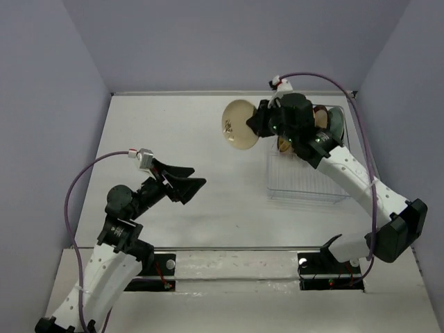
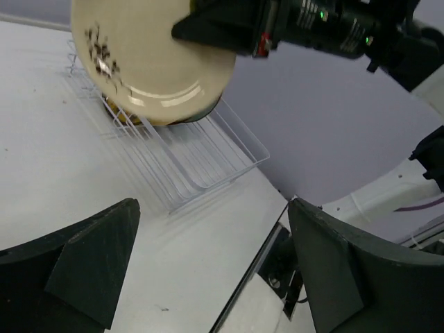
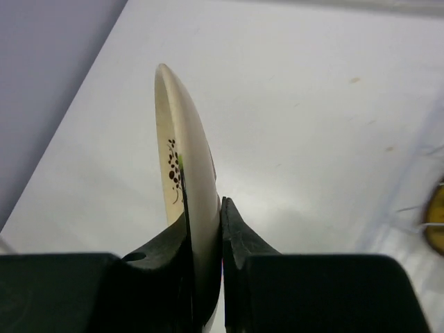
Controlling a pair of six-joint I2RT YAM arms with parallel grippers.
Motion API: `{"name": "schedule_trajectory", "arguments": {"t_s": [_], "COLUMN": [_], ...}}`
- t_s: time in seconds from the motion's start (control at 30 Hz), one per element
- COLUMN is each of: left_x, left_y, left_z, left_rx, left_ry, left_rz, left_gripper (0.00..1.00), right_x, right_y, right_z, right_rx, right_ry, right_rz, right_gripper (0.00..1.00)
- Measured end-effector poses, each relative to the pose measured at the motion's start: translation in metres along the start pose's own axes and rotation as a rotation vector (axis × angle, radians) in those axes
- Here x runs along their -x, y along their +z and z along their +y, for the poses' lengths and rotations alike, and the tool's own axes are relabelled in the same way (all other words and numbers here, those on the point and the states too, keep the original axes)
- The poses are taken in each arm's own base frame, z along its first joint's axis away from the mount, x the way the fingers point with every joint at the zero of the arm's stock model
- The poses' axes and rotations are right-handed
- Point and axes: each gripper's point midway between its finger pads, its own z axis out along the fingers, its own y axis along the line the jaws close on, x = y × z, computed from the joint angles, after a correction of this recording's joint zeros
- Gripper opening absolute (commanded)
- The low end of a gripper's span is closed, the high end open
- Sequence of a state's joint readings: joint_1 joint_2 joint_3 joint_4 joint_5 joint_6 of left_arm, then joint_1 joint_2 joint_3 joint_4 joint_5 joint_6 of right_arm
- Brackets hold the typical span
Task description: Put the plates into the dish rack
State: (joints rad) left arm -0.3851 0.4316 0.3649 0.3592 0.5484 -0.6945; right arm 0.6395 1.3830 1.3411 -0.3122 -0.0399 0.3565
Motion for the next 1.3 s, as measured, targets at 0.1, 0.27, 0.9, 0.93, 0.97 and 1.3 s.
{"name": "schedule_trajectory", "arguments": {"t_s": [0.1,0.27,0.9,0.93,0.97,1.3], "left_x": [0.022,0.039,0.011,0.011,0.011,0.012], "left_y": [-0.002,-0.015,-0.021,-0.021,-0.021,-0.022], "left_z": [-0.025,-0.035,-0.001,0.000,0.000,0.003], "left_rx": [-0.012,0.040,0.165,0.166,0.167,0.187], "left_ry": [0.106,0.263,0.286,0.286,0.287,0.286], "left_rz": [0.010,-0.017,0.081,0.081,0.080,0.076], "left_gripper": [0.99,0.99,0.99,0.99,0.99,0.99], "right_x": [0.066,0.101,0.000,-0.003,-0.007,-0.035], "right_y": [-0.015,-0.039,0.021,0.023,0.027,0.043], "right_z": [-0.053,-0.153,-0.252,-0.253,-0.253,-0.258], "right_rx": [-0.246,-0.657,-1.009,-1.007,-1.001,-0.974], "right_ry": [-0.006,0.009,-0.121,-0.116,-0.107,-0.070], "right_rz": [-0.168,-0.262,0.096,0.102,0.109,0.166], "right_gripper": [0.07,0.07,0.07,0.07,0.07,0.30]}}
